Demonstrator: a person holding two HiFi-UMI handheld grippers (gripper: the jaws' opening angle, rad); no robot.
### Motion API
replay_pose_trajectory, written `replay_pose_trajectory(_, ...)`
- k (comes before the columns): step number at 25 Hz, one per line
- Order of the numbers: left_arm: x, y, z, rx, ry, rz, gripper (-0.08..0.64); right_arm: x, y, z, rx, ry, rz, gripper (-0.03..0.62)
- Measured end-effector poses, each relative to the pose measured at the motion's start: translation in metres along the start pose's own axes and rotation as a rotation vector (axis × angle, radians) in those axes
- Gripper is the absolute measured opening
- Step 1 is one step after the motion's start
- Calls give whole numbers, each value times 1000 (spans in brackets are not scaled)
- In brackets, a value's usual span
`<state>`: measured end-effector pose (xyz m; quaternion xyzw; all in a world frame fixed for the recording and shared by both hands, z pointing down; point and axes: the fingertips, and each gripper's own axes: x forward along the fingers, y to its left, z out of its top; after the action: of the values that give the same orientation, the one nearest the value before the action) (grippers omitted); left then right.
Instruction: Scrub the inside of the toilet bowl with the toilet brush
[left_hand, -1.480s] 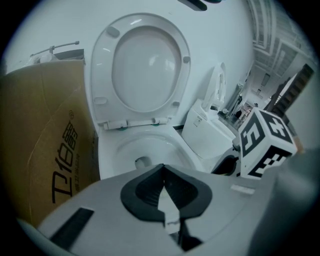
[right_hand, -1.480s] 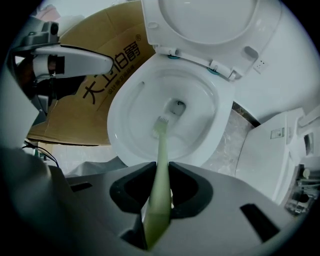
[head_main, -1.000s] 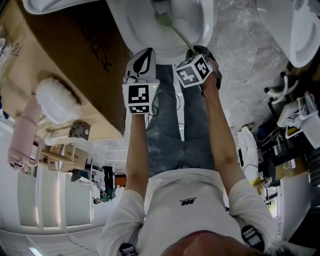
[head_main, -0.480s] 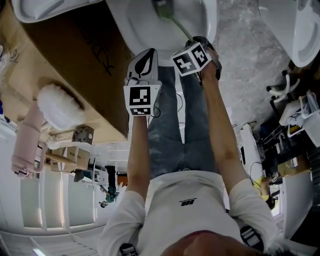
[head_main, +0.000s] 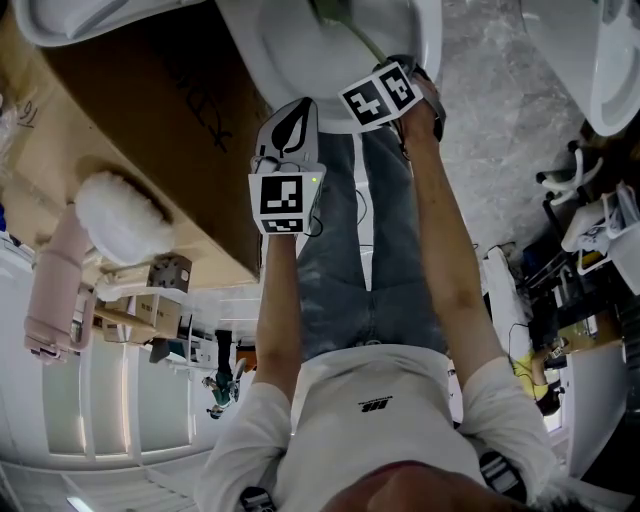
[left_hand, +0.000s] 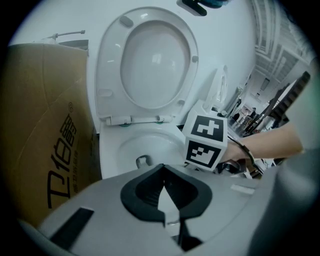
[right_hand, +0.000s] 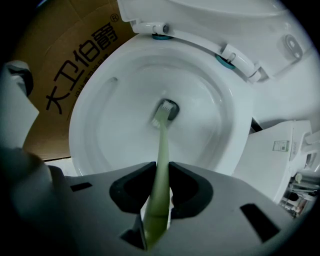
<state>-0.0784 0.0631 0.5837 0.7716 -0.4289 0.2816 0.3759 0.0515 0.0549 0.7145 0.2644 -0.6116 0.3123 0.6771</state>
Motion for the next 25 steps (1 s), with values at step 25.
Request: replay_pose_trajectory(25,-17,-20,-1,15,-39,25,10,-18,14,-52,-13,13,10,72)
